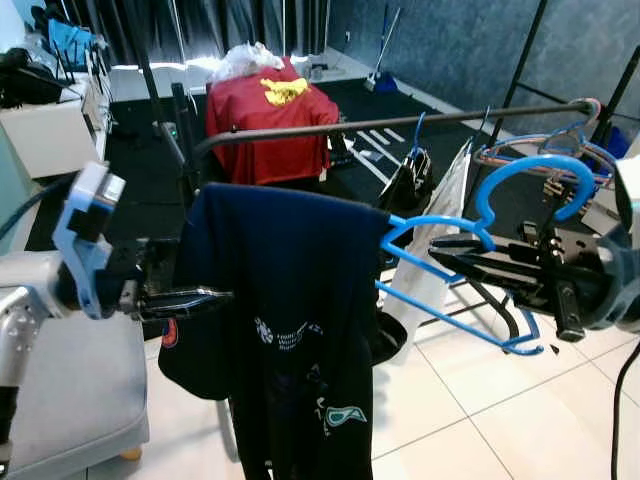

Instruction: Hang hanger

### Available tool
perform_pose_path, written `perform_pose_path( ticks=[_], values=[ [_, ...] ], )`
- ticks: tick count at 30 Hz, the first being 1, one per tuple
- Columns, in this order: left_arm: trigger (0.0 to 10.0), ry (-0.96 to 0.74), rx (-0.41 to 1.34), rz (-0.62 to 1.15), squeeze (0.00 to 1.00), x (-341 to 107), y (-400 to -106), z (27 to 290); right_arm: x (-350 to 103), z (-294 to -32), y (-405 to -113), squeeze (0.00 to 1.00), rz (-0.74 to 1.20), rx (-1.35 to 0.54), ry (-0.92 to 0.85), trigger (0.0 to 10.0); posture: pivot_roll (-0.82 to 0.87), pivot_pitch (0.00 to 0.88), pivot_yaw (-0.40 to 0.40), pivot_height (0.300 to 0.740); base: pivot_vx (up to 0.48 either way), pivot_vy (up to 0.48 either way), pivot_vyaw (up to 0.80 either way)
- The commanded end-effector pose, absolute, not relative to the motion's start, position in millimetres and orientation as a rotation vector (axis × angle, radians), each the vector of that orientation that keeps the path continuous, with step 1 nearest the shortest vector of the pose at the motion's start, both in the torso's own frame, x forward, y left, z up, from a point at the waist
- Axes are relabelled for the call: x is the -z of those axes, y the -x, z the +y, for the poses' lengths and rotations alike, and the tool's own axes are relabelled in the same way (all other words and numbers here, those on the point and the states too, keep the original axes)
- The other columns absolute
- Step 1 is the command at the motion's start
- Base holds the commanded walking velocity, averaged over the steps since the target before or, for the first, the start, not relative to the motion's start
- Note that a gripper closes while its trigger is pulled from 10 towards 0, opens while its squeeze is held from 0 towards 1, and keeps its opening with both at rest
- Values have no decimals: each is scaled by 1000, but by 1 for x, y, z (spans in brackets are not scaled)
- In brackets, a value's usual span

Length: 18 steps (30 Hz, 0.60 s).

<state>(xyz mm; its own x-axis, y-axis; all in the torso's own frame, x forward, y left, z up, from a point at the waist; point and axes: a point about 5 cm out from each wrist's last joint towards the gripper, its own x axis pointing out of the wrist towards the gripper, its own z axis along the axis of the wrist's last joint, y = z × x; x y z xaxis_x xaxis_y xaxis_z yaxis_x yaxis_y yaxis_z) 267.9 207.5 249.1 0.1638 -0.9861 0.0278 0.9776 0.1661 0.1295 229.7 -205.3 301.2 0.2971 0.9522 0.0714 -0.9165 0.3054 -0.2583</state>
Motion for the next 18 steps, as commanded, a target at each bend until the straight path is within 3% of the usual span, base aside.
perform_pose_path(
  ticks=[1, 18],
  values=[
    [0, -48, 1463, -106, 0, -242, -263, 194, -308, -204, -226, 0, -254, -1261, 193, 0, 115, 0, 5, 740, 0, 0, 0],
    [0, -65, 1360, -122, 0, -241, -273, 201, -308, -204, -226, 0, -257, -1252, 190, 0, 113, 0, 4, 740, 0, 0, 0]
  ],
)
